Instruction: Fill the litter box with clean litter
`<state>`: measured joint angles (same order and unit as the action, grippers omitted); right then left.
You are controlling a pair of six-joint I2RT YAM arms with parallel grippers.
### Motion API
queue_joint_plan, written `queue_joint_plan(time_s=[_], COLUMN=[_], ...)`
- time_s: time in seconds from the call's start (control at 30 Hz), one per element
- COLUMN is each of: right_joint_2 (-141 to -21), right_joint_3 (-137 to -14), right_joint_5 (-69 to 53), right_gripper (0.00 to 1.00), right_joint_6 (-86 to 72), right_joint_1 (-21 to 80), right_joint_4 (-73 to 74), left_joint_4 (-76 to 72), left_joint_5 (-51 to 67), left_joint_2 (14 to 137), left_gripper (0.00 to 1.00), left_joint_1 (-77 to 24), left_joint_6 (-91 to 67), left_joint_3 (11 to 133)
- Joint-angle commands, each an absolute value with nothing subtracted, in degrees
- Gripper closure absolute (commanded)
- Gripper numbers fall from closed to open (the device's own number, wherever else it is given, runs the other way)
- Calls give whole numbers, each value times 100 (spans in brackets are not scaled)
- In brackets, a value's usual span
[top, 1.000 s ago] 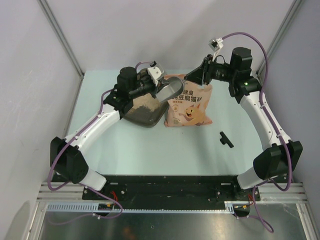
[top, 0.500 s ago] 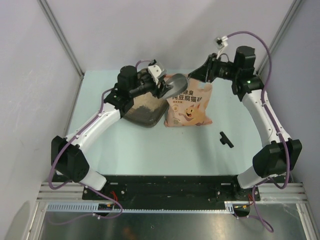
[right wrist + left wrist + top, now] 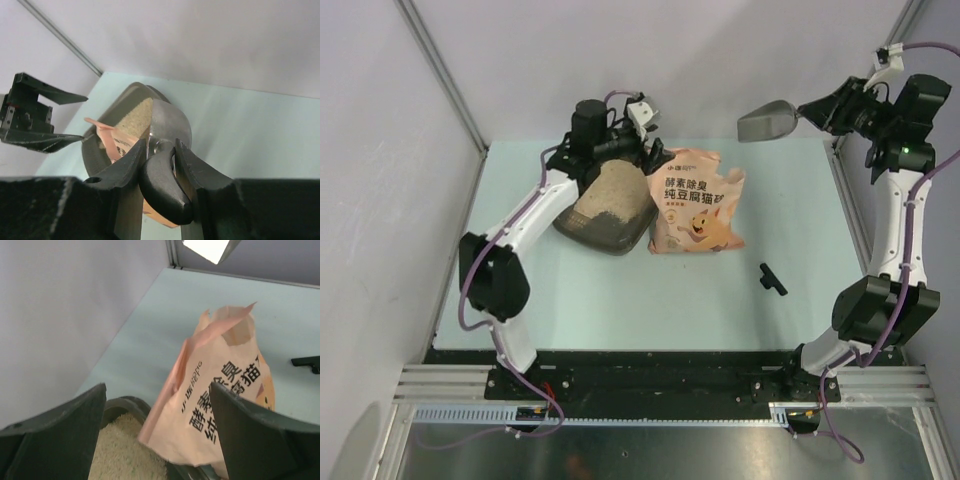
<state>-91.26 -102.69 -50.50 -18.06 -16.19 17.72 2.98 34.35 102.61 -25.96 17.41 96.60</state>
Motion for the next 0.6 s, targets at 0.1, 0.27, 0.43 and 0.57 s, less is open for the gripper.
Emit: queue_joint_plan(time_s=[0.1,0.27,0.43,0.57], right_joint_2=[-8815,-8824,-9140,-9246], right_joint_3=[-10599,-10766,-11574,-11935], right_joint_5=[-4685,-4379,-4175,-4078], right_gripper=[100,100,100,100], right_joint_6=[-142,850,1931,2390], right_joint_1=[-1161,-634,-220,-114], right_joint_4=[2898,3646,4832,5343], left_joint_4=[1098,1344,1599,1600], left_joint_5=[4236,4525,5079,5352], left_joint_2=[10863,11021,10855,10513], left_gripper=[12,35,86,100], left_joint_1=[-2593,-2637,-2681,-2733], left_joint_6=[2303,2417,2277,2013], left_joint_3=[10353,10415,10389,10064])
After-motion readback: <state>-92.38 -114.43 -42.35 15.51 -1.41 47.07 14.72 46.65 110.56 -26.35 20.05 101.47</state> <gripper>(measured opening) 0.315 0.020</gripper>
